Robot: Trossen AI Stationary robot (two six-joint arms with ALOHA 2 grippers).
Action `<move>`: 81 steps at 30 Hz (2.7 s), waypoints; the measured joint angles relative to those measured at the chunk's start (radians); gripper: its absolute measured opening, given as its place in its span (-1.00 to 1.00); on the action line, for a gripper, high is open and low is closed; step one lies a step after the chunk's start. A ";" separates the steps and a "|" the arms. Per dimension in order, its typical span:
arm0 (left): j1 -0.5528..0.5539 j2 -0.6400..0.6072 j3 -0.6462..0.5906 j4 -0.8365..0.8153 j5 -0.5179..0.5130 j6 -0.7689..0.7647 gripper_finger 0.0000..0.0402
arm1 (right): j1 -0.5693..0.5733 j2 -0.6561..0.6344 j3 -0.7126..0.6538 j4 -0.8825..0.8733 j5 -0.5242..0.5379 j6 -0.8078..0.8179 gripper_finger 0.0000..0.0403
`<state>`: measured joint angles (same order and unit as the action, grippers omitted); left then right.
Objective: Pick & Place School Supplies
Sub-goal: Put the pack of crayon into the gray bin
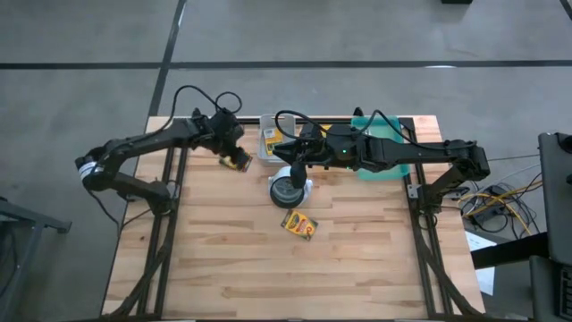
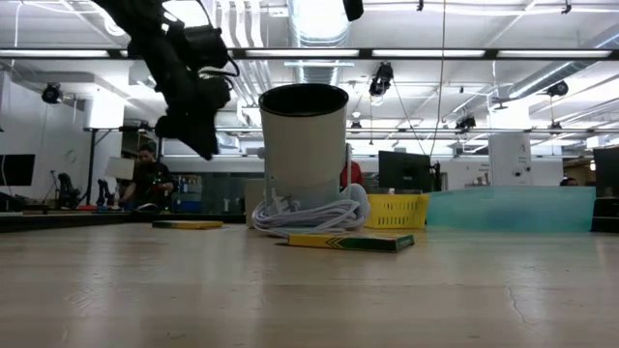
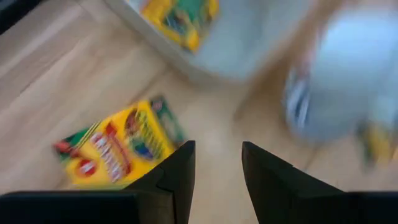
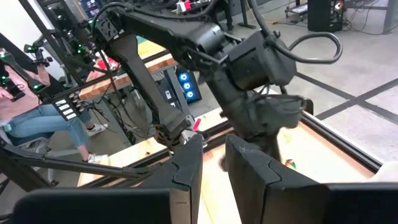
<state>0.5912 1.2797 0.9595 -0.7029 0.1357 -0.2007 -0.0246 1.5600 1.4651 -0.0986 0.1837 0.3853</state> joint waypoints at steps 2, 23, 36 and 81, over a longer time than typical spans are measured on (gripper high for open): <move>0.004 0.006 -0.033 0.105 -0.017 -0.133 -0.33 | 0.000 0.000 0.000 0.000 0.000 0.000 -0.66; 0.007 0.123 -0.099 0.122 -0.339 -0.143 -0.33 | 0.000 0.000 0.000 0.000 0.000 0.000 -0.66; 0.007 0.272 -0.099 0.164 -0.335 -0.138 -0.33 | 0.000 0.000 0.000 0.000 0.000 0.000 -0.66; -0.882 0.187 -0.310 0.334 -0.257 -0.560 -0.32 | 0.171 -0.036 0.000 -0.083 -0.317 -0.053 -0.66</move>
<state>-0.2907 1.4665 0.6490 -0.3684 -0.1215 -0.7610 0.1468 1.5242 1.4654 -0.1812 -0.1329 0.3326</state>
